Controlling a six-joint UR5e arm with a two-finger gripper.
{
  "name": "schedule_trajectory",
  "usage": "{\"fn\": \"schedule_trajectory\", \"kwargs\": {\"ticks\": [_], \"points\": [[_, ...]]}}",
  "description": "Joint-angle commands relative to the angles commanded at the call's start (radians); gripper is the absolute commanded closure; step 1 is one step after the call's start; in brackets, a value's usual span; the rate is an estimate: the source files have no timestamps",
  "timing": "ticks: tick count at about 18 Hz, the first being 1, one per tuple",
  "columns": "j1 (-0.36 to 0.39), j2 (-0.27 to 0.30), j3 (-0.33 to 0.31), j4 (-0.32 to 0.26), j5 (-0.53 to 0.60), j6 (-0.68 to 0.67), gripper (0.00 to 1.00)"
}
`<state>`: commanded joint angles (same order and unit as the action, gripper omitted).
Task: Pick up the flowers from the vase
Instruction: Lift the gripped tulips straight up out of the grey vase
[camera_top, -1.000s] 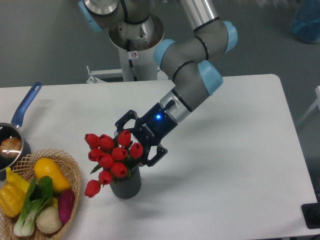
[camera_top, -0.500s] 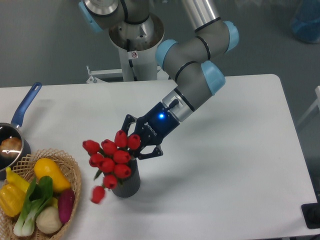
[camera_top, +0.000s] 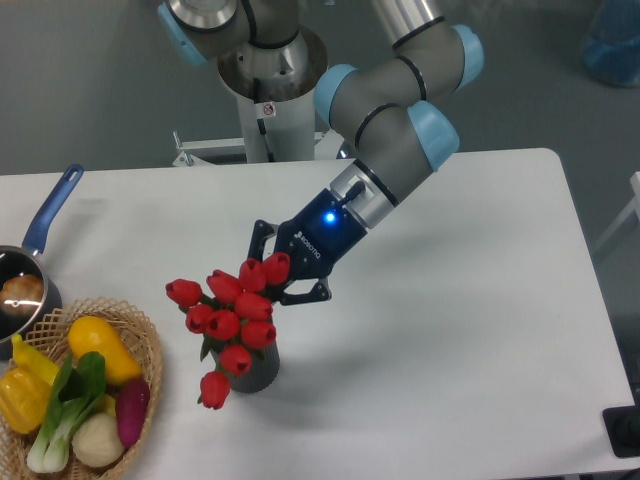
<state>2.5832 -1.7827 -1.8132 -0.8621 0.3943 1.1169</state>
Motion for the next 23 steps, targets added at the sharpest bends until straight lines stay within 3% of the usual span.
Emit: {"fn": "schedule_trajectory", "kwargs": {"ticks": [5,11,19,23], "points": [[0.002,0.045,0.023,0.0,-0.037,-0.052,0.97],[0.003,0.051,0.086,0.002,-0.087,-0.095,0.97],[0.054,0.117,0.109,0.002,-0.094,-0.112,0.97],[0.064,0.123,0.129,0.002,-0.11,-0.114,0.97]]}}
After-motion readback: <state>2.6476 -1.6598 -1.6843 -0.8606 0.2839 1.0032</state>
